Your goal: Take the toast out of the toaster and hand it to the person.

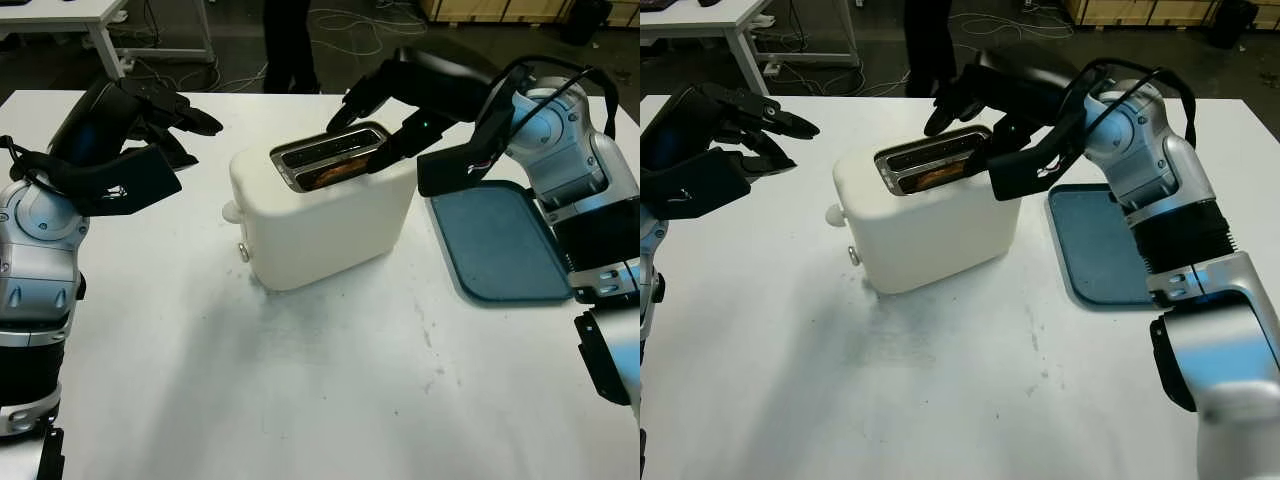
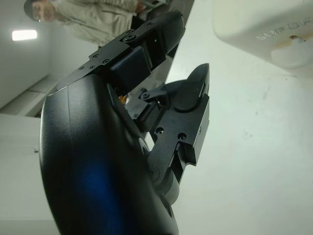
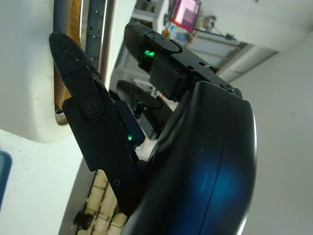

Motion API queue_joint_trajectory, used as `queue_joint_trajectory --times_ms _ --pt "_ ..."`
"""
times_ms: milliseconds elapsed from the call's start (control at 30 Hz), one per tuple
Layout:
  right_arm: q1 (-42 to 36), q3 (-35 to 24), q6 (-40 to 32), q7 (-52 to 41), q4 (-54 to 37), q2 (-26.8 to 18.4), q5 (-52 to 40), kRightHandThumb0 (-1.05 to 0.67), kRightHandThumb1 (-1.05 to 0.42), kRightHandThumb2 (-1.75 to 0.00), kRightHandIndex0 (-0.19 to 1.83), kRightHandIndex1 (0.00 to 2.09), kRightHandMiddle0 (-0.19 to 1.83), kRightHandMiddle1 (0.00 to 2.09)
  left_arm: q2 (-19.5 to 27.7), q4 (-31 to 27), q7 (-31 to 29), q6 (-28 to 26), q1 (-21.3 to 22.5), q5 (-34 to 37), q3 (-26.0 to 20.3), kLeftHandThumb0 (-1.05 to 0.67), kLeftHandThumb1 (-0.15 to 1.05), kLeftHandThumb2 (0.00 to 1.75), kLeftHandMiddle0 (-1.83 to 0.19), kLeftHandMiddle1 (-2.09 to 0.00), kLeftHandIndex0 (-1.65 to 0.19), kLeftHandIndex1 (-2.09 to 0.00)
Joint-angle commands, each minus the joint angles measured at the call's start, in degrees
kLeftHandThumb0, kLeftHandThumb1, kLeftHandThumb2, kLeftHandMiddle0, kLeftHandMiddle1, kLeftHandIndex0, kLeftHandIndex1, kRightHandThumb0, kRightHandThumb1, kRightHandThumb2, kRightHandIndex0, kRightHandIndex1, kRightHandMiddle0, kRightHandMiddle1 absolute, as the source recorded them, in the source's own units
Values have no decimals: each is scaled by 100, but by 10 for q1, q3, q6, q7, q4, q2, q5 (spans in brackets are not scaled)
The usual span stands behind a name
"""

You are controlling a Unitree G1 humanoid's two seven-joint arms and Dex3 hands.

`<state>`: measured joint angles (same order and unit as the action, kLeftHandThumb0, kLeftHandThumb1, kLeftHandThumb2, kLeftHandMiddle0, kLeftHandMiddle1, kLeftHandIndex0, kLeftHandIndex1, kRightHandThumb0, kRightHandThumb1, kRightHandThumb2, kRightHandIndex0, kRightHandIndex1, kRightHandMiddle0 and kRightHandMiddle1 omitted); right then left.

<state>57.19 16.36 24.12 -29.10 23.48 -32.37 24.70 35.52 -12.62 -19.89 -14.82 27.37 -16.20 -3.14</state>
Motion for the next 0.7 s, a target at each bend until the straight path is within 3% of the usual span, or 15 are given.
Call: queue_joint_trajectory --times_ms 0,667 --pt "-7 0 -15 -13 -13 -1 0 -64 -68 0 65 71 100 0 0 2 4 6 1 -1 -2 1 82 0 -93 -81 -111 -5" --pt "-19 5 -24 -10 2 10 13 -52 -68 0 72 77 102 1 1 3 0 5 4 1 0 0 82 0 -91 -83 -111 -5"
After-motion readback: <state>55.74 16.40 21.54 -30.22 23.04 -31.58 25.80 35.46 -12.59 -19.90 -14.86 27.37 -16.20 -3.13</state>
